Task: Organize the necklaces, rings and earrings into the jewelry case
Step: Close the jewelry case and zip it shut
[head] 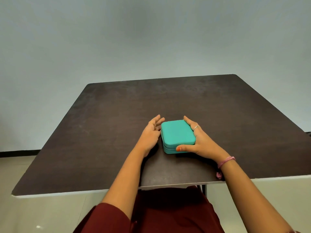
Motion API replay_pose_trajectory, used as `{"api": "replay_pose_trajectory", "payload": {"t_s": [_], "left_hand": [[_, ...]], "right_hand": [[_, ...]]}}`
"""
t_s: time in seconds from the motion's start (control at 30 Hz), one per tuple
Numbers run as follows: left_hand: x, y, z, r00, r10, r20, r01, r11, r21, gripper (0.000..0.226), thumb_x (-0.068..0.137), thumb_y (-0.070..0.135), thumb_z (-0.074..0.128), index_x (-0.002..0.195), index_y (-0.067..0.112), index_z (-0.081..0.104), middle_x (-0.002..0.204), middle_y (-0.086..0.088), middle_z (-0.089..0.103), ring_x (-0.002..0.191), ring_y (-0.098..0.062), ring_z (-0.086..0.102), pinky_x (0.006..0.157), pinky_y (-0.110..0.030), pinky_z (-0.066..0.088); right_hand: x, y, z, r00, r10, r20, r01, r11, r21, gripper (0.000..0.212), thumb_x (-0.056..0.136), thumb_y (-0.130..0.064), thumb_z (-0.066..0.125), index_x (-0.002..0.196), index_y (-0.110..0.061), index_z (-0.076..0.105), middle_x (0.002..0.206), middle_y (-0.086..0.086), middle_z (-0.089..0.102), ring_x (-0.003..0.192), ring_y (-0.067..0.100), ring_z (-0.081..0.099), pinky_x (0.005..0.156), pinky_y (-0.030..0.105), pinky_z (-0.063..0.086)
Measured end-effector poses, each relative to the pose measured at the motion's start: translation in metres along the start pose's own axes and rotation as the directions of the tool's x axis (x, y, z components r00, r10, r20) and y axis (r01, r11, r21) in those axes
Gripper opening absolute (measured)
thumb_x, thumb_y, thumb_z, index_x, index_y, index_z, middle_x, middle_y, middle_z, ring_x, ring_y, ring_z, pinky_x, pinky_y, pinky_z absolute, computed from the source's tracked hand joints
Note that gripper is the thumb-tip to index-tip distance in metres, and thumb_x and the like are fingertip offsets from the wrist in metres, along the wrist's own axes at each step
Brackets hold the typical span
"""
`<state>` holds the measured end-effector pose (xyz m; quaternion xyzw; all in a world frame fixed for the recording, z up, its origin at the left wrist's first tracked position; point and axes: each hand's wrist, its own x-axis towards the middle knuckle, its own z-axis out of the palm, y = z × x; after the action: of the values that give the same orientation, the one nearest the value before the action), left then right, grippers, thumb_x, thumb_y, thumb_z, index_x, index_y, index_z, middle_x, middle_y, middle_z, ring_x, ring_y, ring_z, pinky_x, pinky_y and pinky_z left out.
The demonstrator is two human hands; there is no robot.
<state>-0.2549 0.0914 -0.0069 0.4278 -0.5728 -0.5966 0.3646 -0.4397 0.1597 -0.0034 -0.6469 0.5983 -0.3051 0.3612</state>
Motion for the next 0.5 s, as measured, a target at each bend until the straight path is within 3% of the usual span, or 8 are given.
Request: {"api": "replay_pose_trajectory", "payload": {"t_s": [0.1,0.23,0.4,0.5], "left_hand": [[0.01,0.007,-0.011,0.992,-0.005,0.123,-0.031,0.958,0.285,0.068,0.089,-0.018,0.03,0.149,0.014,0.022,0.147,0.002,0.039,0.133,-0.007,0.036,0.103,-0.017,0.035],[0.022,0.017,-0.018,0.953,-0.03,0.301,-0.179,0.745,0.643,0.065,0.088,-0.013,0.028,0.144,0.018,0.037,0.146,0.001,0.042,0.134,-0.011,0.036,0.108,-0.019,0.026],[0.032,0.029,-0.026,0.932,-0.001,0.363,-0.308,0.529,0.791,0.053,0.091,-0.01,0.032,0.132,0.016,0.056,0.133,-0.004,0.053,0.123,-0.017,0.046,0.095,-0.016,0.03],[0.032,0.031,-0.028,0.927,0.029,0.373,-0.338,0.493,0.801,0.052,0.091,-0.01,0.035,0.129,0.016,0.059,0.128,-0.005,0.056,0.116,-0.017,0.05,0.092,-0.016,0.034]], "right_hand": [[0.0,0.001,0.001,1.0,-0.001,-0.012,0.001,1.0,0.011,0.113,0.066,-0.039,0.082,0.151,-0.029,0.008,0.142,-0.011,0.023,0.124,0.006,0.032,0.098,0.017,0.03],[0.001,0.002,0.001,1.0,-0.006,-0.016,0.006,1.0,0.024,0.115,0.061,-0.038,0.084,0.15,-0.031,0.01,0.139,-0.011,0.025,0.123,0.007,0.034,0.099,0.018,0.033],[0.002,0.002,0.0,1.0,-0.001,0.001,0.001,0.999,0.035,0.122,0.054,-0.039,0.088,0.149,-0.032,0.012,0.14,-0.013,0.024,0.125,0.005,0.032,0.104,0.021,0.031],[0.003,0.002,0.0,1.0,-0.004,-0.001,0.004,1.0,0.026,0.122,0.055,-0.034,0.09,0.149,-0.03,0.012,0.14,-0.014,0.023,0.125,0.004,0.031,0.104,0.02,0.029]]}}
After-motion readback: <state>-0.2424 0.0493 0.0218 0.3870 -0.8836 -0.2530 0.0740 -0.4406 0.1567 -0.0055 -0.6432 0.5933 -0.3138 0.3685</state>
